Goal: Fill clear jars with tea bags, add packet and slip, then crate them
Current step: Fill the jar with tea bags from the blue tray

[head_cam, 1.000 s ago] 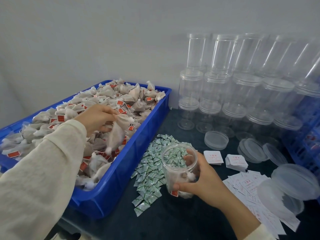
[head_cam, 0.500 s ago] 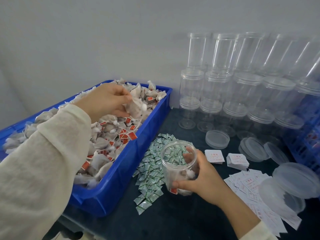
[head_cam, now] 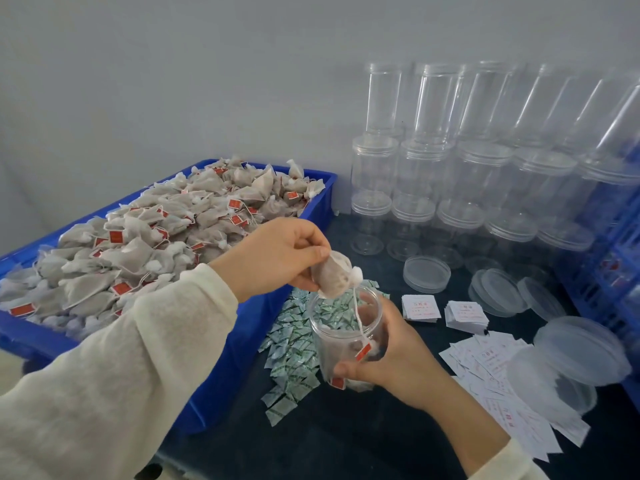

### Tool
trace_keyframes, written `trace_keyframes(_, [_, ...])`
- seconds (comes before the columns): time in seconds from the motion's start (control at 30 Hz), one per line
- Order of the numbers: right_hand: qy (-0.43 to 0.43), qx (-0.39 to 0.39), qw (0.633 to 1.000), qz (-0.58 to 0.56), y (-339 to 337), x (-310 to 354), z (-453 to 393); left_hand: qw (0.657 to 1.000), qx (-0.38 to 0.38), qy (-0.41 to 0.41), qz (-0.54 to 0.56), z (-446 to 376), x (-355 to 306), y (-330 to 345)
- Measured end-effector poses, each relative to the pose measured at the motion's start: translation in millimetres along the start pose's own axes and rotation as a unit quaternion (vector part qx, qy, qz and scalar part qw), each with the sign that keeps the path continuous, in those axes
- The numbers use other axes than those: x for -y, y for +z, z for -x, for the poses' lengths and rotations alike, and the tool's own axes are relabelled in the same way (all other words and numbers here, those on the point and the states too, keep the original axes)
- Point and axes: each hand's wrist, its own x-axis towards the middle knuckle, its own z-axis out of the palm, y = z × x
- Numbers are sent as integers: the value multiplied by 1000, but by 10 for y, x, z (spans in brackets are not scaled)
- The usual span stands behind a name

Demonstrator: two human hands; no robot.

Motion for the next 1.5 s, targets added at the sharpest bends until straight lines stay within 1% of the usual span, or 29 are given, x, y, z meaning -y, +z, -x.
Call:
trace_keyframes(0.1, [-2,-2,1000,-4,1,3,7,999,9,3,-33,0,39,40])
trace_keyframes(0.2, [-15,-4,1000,-2,-2,29,15,993,20,21,-119,4,74,113])
trace_keyframes(0.3, [-20,1,1000,-7,9,58,9,979,14,51,-194,11,96,196])
trace_keyframes(0.37, [-12,3,1000,-9,13,55,7,959,5,82,-270,27,93,244])
trace_keyframes(0.43, [-3,-4,1000,3,10,59,9,928,9,109,-357,47,86,295])
trace_keyframes(0.5, [-4,-10,1000,27,6,68,6,899,32,124,-419,71,69,350])
trace_keyframes(0.53, [-4,-10,999,30,4,68,8,890,47,130,-435,88,46,368])
trace_keyframes(0.6, [-7,-5,1000,22,4,62,8,890,72,147,-427,121,-6,378])
trace_keyframes(0.67, [-15,-4,1000,16,2,56,14,903,95,166,-385,146,-44,362])
trace_keyframes(0.77, [-16,-4,1000,8,-4,59,20,904,104,180,-373,154,-28,321])
trace_keyframes(0.87, [-7,-7,1000,2,-23,56,28,908,66,192,-367,108,34,189])
trace_keyframes(0.93, [0,-10,1000,5,-48,51,42,916,6,190,-353,49,80,-15])
trace_keyframes(1.0, [7,-13,1000,10,-81,35,56,924,-60,156,-343,-12,169,-304])
trace_keyframes(1.03, [11,-16,1000,13,-96,21,64,925,-77,122,-353,-35,233,-459])
trace_keyframes(1.1, [17,-22,999,19,-121,-1,73,911,-73,28,-405,-58,416,-736])
trace_keyframes(1.2, [15,-19,999,26,-130,-18,86,873,-7,-110,-475,-6,724,-941])
trace_keyframes(1.27, [11,-19,999,29,-122,-18,92,841,56,-168,-511,49,886,-935])
trace_keyframes(1.33, [6,-16,999,26,-107,-26,89,823,101,-190,-525,72,976,-890])
trace_keyframes(1.5, [6,-13,999,31,-92,-49,83,807,163,-193,-533,43,915,-827])
